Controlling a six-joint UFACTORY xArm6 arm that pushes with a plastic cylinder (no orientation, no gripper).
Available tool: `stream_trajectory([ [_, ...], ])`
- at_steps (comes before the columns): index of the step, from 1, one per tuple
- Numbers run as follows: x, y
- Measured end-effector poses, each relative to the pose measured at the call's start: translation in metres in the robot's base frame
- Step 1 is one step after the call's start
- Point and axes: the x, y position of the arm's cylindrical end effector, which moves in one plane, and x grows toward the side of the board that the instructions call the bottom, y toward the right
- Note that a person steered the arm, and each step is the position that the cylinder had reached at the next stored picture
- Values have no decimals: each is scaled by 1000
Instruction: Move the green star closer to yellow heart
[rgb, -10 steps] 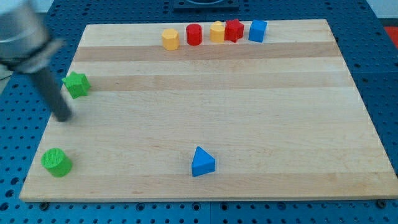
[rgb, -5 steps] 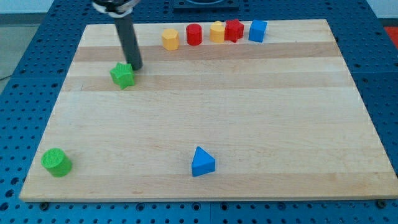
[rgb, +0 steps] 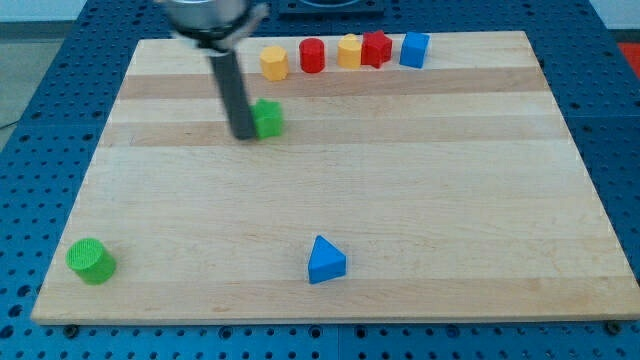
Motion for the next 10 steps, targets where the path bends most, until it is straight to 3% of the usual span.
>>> stream_trajectory([
  [1,-7,45],
  [3,-24,7],
  [5,-75,38],
  [7,6,-7],
  [8,1,25],
  [10,-62,71],
])
